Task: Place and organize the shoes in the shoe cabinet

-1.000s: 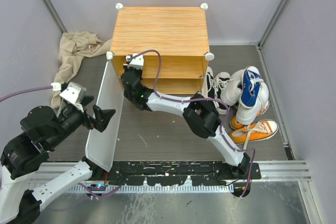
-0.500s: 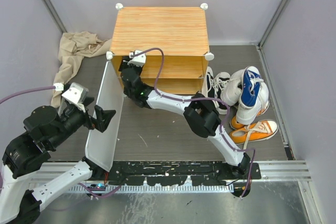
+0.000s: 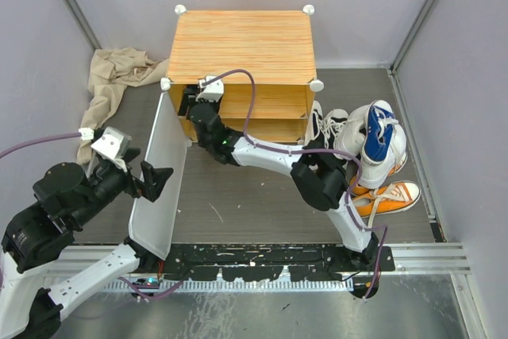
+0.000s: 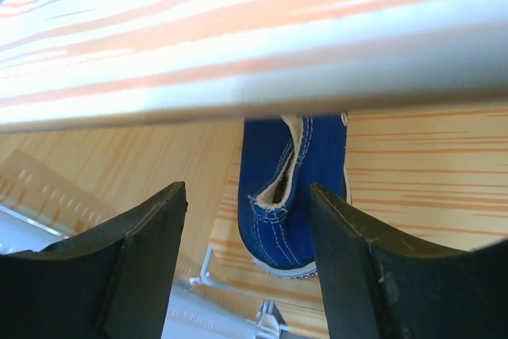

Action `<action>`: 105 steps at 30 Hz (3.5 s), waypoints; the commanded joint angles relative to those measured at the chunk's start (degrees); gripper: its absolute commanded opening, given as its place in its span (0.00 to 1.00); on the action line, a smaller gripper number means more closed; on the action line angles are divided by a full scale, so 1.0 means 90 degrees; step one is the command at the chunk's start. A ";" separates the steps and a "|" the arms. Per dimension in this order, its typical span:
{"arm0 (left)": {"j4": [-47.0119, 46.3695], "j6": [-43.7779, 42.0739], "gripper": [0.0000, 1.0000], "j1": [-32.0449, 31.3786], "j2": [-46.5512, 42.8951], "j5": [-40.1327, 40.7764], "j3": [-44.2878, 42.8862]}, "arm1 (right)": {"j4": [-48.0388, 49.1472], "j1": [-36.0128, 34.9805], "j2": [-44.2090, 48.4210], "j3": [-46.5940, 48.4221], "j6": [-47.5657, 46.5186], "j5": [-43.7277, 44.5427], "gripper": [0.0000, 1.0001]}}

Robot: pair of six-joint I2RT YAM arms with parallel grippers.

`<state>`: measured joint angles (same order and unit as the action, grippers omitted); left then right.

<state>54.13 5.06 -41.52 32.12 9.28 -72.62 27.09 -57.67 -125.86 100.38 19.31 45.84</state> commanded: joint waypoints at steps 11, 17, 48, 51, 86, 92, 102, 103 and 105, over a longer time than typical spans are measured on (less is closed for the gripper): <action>-0.0038 -0.0016 0.98 -0.0016 -0.0186 0.0170 -0.0026 | -0.0979 0.0620 0.0283 0.0325 0.1049 -0.2568 0.65; -0.0031 -0.0013 0.98 -0.0015 -0.0170 0.0170 -0.0002 | -0.0791 0.0663 0.0173 0.0466 0.1164 -0.3485 0.63; -0.0107 -0.0138 0.98 -0.0009 -0.0284 0.0239 0.0280 | -0.8318 0.0354 0.7201 -0.3345 0.1568 0.1558 0.72; -0.0120 -0.0109 0.98 -0.0007 -0.0366 0.0087 0.0343 | -0.9746 0.0582 0.7647 -0.3184 0.2553 0.2096 0.72; -0.0124 0.0236 0.98 -0.0015 -0.0571 -0.0366 0.0638 | -0.7237 0.4208 0.8626 -0.5613 0.1026 0.0637 0.01; 0.0053 0.0219 0.98 -0.0013 -0.0522 -0.0242 0.0625 | -0.7423 0.4203 0.9586 -0.5147 0.0813 -0.0245 0.01; 0.0074 0.0286 0.98 -0.0008 -0.0494 -0.0125 0.0507 | -0.8699 0.4201 1.0122 -0.4170 0.0704 -0.2598 0.01; 0.0070 0.0292 0.98 -0.0015 -0.0478 -0.0110 0.0478 | -0.8841 0.4202 1.0130 -0.4022 0.0651 -0.2735 0.01; 0.0059 0.0321 0.98 -0.0014 -0.0440 -0.0098 0.0419 | -0.9134 0.4202 1.0098 -0.3706 0.0496 -0.3016 0.01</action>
<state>53.52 6.90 -41.52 27.22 6.66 -66.65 -53.43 -19.68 -36.23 59.94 25.78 28.05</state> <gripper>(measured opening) 0.980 0.128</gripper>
